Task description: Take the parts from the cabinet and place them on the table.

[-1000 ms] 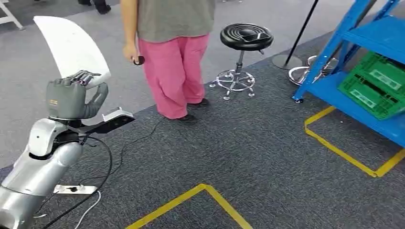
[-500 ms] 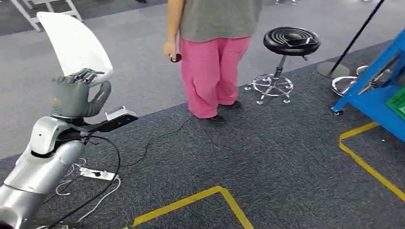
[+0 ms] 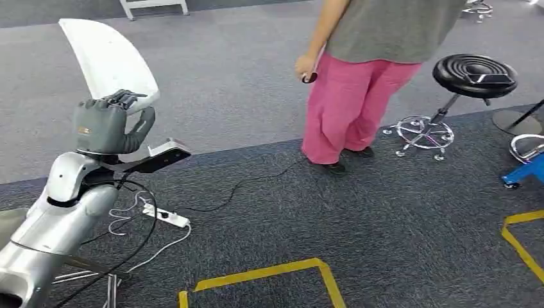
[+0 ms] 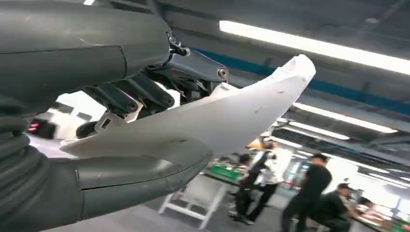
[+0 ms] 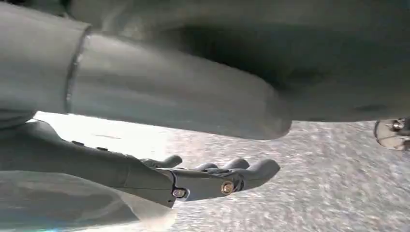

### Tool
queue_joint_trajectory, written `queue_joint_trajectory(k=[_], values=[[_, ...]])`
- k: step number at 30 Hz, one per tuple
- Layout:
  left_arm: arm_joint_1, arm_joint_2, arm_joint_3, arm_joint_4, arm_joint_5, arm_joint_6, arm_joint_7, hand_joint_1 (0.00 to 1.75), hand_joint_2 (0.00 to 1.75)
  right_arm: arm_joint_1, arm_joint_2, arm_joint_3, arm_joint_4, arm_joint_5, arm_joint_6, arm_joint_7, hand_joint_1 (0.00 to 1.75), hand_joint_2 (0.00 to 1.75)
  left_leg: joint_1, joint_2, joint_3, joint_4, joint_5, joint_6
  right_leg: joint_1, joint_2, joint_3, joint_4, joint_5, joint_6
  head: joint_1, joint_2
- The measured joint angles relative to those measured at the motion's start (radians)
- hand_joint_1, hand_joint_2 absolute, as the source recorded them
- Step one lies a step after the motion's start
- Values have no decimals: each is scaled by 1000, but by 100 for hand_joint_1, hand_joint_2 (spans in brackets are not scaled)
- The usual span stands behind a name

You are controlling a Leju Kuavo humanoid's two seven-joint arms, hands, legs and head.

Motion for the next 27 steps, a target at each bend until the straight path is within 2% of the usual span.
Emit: queue_joint_trajectory(k=[1, 2, 3, 4, 5, 6, 7, 8, 10, 11, 12, 13, 14, 15, 16, 17, 18, 19, 20, 21, 22, 23, 25, 26, 27], values=[[0, -4, -3, 5, 0, -1, 0, 175, 175, 2, 0, 3, 0, 0, 4, 10, 0, 0, -1, -17, 0, 1, 0, 1, 1, 1, -36, 59, -11, -1, 0, 0], [0, -6, -7, 10, 0, -1, 0, 175, 175, 2, 0, 5, 0, 0, 5, 18, 0, 0, -1, -33, 1, 1, 0, 1, 1, 2, -47, 63, 5, -2, 0, 0], [0, -6, -9, 13, 0, -1, 0, 175, 175, 2, 0, 8, 0, 0, 6, 22, 0, 0, -1, -50, 2, 3, 0, 0, 1, 3, -36, 21, 44, -4, 0, 0], [-1, -7, -10, 14, 0, -1, 0, 175, 175, 2, 0, 10, 0, 0, 6, 24, 0, 0, -1, -65, 3, 5, 0, 0, 1, 7, -8, -52, 93, -7, 0, 0], [-3, -8, -13, 17, 0, -1, 0, 175, 175, 2, 0, 13, 0, 0, 6, 26, 0, 0, 0, -78, 3, 7, -1, -2, 0, 24, 28, -139, 143, -12, 0, 0], [-4, -11, -14, 18, 0, -1, 0, 175, 175, 2, 0, 14, 0, 0, 6, 27, 0, 0, 3, -89, 1, 9, -3, -5, -4, 77, 54, -211, 169, -15, 1, 0], [-7, -12, -15, 20, 0, -1, 0, 175, 175, 2, 0, 14, 2, 0, 6, 27, 0, 0, -5, -101, -5, 17, -3, -13, -10, 96, 66, -232, 158, -17, -1, 0], [-8, -12, -16, 22, 0, -1, 0, 175, 175, 1, 0, 16, 2, 0, 6, 30, 0, 0, 2, -115, -11, 16, 2, -20, -7, 86, 77, -234, 155, -14, 0, 0], [-8, -9, -16, 26, 0, -1, 2, 175, 175, 2, 0, 21, 2, 1, 5, 33, 0, 0, 9, -139, -14, 9, 10, -34, 0, 64, 80, -235, 156, -20, 0, 0], [-7, -8, -16, 26, 0, -1, 4, 175, 175, 0, 3, 23, 2, 2, 1, 32, 0, 0, 5, -150, -14, 11, 9, -39, -10, 48, 84, -246, 161, -28, 0, 0], [-6, -7, -16, 26, 0, 0, 5, 175, 175, -1, 1, 23, 4, 2, -7, 32, 0, 0, 0, -102, -19, 24, -3, -43, -10, 35, 90, -250, 164, -33, -5, 0], [-13, -3, -16, 28, 0, 0, 5, 175, 175, 1, 1, 24, 4, 2, -8, 30, 0, 0, 0, -52, -39, 70, -33, -50, -9, 24, 94, -252, 163, -40, -21, 0], [-17, -4, -16, 28, 0, 0, 5, 175, 175, 1, 1, 25, 4, 2, -9, 27, 0, 0, 2, -26, -72, 141, -68, -55, -7, 10, 95, -252, 161, -42, -18, 0], [-15, -4, -18, 29, 0, -1, 5, 175, 175, 2, 1, 27, 4, 2, -9, 27, 0, 0, 4, -12, -111, 224, -103, -59, -6, -5, 96, -252, 159, -45, -21, 0], [-12, -4, -19, 31, 0, 0, 5, 175, 175, 3, 1, 29, 4, 2, -11, 27, 0, 0, 7, -6, -144, 292, -125, -62, -6, -20, 96, -252, 157, -46, -20, 0], [-9, -3, -19, 34, 0, -1, 5, 175, 175, 4, 1, 29, 4, 2, -13, 27, 0, 0, 8, -5, -155, 315, -124, -64, -6, -34, 97, -251, 155, -46, -21, 0], [-6, 0, -19, 36, 0, 0, 5, 175, 175, 4, 2, 30, 4, 4, -15, 27, 0, 0, 9, -3, -142, 292, -99, -63, -5, -48, 100, -251, 153, -45, -20, 0], [-5, 5, -19, 36, 0, 1, 5, 175, 175, 3, 2, 32, 4, 6, -17, 27, 0, 0, 9, 3, -106, 221, -56, -61, -5, -62, 103, -251, 150, -44, -21, 0], [-5, 11, -18, 36, 1, 3, 5, 175, 175, 2, 5, 33, 4, 8, -19, 27, 0, 0, 7, 18, -56, 126, -12, -55, -3, -74, 109, -251, 146, -41, -20, 0], [-5, 19, -13, 36, 5, 5, 3, 175, 175, 1, 8, 36, 4, 10, -19, 30, 0, 0, 2, 56, -11, 43, 17, -46, -1, -85, 116, -252, 141, -38, -20, 0], [-5, 23, -11, 36, 8, 7, 1, 175, 175, 1, 10, 39, 4, 11, -19, 30, 0, 0, -17, 107, 5, 21, -5, -39, 7, -94, 117, -251, 136, -32, -19, 0], [-7, 24, -11, 36, 9, 8, -1, 175, 175, 0, 12, 40, 4, 11, -19, 31, 0, 0, -17, 98, 2, 11, -6, -29, 9, -104, 116, -250, 133, -27, -20, 0], [3, 32, -6, 36, 11, 10, -5, 175, 175, -1, 16, 42, 4, 13, -23, 34, 0, 0, -19, 69, -4, 12, -7, -21, 10, -136, 125, -257, 129, -20, -19, 0], [6, 40, -3, 36, 12, 11, -6, 175, 175, -5, 16, 45, 4, 14, -24, 35, 0, 0, -16, 53, -1, 4, -4, -15, 12, -151, 131, -258, 125, -13, -19, 0], [8, 43, 1, 36, 13, 11, -8, 175, 175, -7, 16, 47, 4, 16, -26, 36, 0, 0, -8, 41, 5, -4, 1, -10, 7, -116, 124, -249, 111, -6, -19, 0]])
